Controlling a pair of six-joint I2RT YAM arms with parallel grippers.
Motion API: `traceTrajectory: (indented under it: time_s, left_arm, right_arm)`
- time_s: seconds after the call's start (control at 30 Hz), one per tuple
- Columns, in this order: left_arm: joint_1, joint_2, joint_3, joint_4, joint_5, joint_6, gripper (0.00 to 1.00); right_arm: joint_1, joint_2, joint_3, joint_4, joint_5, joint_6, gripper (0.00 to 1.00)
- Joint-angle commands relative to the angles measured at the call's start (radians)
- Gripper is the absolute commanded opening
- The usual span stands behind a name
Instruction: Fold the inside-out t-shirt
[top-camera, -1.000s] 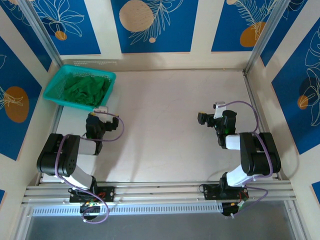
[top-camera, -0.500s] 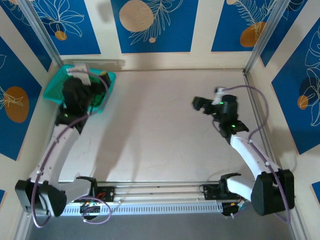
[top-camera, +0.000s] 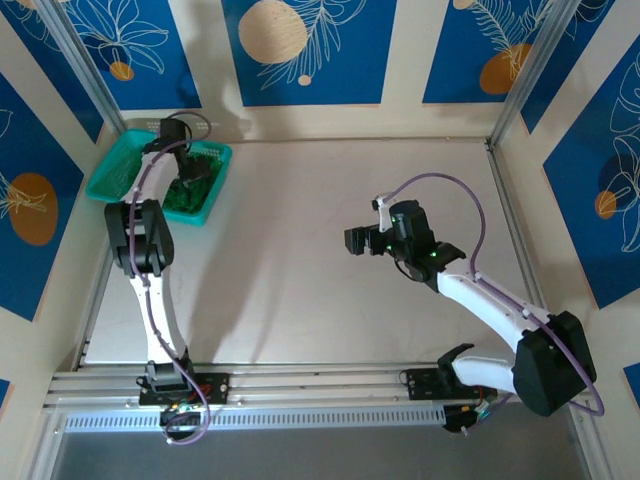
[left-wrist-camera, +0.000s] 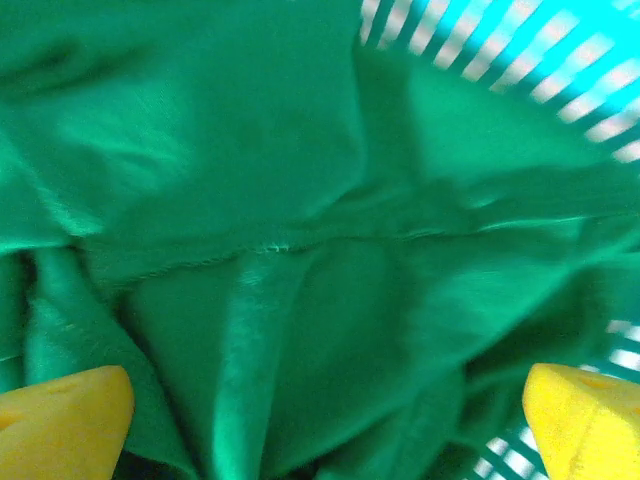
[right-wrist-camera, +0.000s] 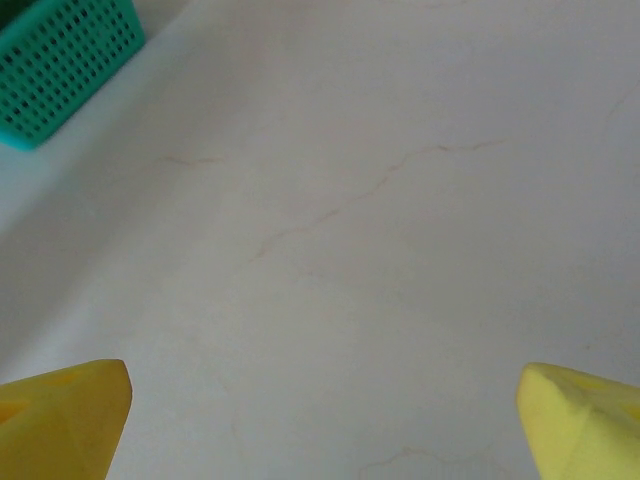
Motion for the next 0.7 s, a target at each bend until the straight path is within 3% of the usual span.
traceTrajectory:
  time_s: [0.0, 0.03, 0.07, 0.13, 0.17, 0.37, 0.5, 0.6, 0.63, 0.67]
  left_arm:
    - [0.009, 0.004, 0.044, -0.11, -0.07, -0.068, 1.0]
    - [0.009, 0.017, 0.039, -0.097, -0.073, -0.071, 0.97]
    - [0.009, 0.033, 0.044, -0.092, -0.067, -0.063, 0.82]
    - [0.008, 0.058, 0.072, -0.104, -0.049, -0.039, 0.06]
    - [0.005, 0.05, 0.078, -0.109, -0.035, -0.023, 0.0]
    - [-0.141, -0.209, 0.074, -0.075, -0.043, 0.151, 0.0]
    - [-0.324, -0.388, 0.127, -0.116, 0.016, 0.238, 0.0]
    - [-0.498, -0.52, 0.072, -0.026, 0.115, 0.255, 0.0]
    - [-0.551, -0.548, 0.047, 0.007, 0.145, 0.256, 0.18]
    - [-0.583, -0.567, 0.018, 0.039, 0.17, 0.246, 0.65]
  right_arm:
    - [0.014, -0.009, 0.046, -0.06, 0.044, -0.036, 0.99]
    - [0.015, -0.013, 0.048, -0.069, 0.049, -0.033, 0.99]
    - [0.017, -0.016, 0.051, -0.075, 0.055, -0.026, 0.99]
    - [0.02, -0.031, 0.063, -0.092, 0.064, -0.016, 0.99]
    - [0.021, -0.04, 0.07, -0.098, 0.067, -0.012, 0.99]
    - [0.013, -0.122, 0.122, -0.144, 0.145, 0.057, 0.99]
    - [-0.024, -0.189, 0.143, -0.144, 0.161, 0.128, 0.99]
    - [-0.069, -0.229, 0.132, -0.115, 0.104, 0.156, 0.99]
    - [-0.089, -0.232, 0.124, -0.102, 0.068, 0.154, 0.99]
    - [-0.106, -0.226, 0.123, -0.103, 0.038, 0.153, 0.99]
